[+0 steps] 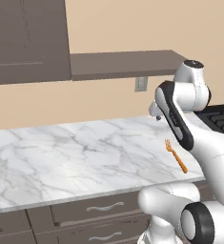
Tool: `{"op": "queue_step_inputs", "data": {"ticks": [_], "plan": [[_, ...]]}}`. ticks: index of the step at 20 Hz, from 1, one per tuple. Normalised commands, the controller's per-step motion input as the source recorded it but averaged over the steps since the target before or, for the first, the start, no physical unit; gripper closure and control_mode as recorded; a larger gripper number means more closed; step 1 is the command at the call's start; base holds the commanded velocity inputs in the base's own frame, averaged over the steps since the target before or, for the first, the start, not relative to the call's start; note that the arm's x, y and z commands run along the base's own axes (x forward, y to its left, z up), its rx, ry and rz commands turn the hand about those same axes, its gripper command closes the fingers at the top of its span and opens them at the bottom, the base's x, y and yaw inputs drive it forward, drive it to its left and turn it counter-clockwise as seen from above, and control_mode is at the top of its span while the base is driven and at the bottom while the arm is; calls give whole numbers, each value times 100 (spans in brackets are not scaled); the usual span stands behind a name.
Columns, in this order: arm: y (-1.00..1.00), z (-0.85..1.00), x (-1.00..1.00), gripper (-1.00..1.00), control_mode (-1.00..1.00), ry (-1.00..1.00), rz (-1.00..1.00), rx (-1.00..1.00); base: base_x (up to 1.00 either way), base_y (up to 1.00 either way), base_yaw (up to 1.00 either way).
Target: Take the fork and place it on the left side of the plate. Then take the spoon and place it on the right side of the plate. Make sure they're directly next to the plate.
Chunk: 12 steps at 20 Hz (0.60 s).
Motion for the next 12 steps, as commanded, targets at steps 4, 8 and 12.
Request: {"op": "queue_step_inputs", "data": {"ticks": [4, 8, 12], "plan": [[-57, -61, 0, -100, -100, 0, 0, 0, 0, 0, 0], [-56, -72, 0, -100, -100, 3, 0, 0, 0, 0, 0], [-38, -78, 0, -100, -100, 4, 0, 0, 0, 0, 0]]}}
